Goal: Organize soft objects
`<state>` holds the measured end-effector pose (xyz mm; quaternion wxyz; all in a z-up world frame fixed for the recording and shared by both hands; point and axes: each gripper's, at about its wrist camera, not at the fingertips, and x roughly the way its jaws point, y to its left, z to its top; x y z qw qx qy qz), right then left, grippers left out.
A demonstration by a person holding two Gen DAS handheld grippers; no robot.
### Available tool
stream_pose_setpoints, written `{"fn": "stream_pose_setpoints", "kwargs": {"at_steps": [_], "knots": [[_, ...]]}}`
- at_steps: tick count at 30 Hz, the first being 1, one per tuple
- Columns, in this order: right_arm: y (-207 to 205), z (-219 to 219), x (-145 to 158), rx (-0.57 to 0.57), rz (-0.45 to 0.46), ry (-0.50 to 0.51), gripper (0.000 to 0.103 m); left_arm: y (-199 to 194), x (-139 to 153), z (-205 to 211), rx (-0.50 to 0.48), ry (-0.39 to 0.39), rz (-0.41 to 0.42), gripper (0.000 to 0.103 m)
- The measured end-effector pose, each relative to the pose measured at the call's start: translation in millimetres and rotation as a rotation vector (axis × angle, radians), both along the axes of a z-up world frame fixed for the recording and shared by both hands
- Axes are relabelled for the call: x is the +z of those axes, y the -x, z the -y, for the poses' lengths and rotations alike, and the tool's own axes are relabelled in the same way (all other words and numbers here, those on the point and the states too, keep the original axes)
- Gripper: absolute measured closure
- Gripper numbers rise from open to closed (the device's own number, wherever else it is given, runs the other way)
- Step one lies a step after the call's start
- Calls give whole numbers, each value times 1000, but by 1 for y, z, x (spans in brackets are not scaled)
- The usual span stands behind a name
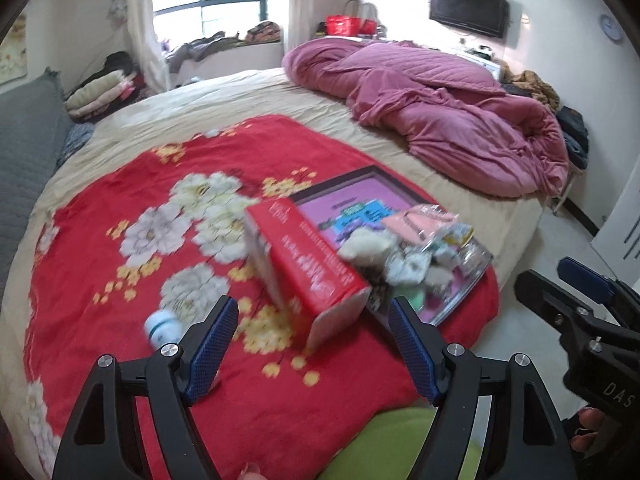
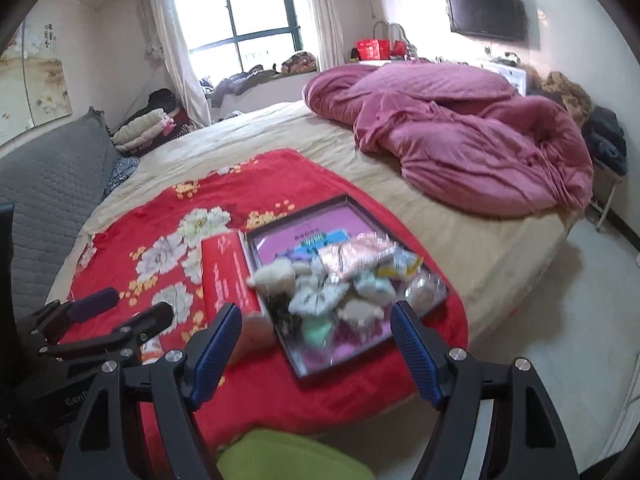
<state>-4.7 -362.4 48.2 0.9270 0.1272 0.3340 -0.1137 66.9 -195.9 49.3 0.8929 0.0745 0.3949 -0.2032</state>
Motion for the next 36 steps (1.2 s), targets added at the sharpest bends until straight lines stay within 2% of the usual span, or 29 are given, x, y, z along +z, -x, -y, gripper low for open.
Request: {"fn": "stream_pose_setpoints", "kwargs": {"at_steps": [10,17,24,36], "knots": [[32,-24,-31,-14,-61,-6,27,26,-16,-42,61,-36,5,24],[50,-35,-49,-24,-76,2,27,40,-31,-51,63,-43,-15,24],[62,-38,-49,-60,-49,11,27,53,-37,-45,37,-45,-16,24],[58,-47,-48,-19,-46,16,27,54,-38,-47,45,-48,-19,24]]}}
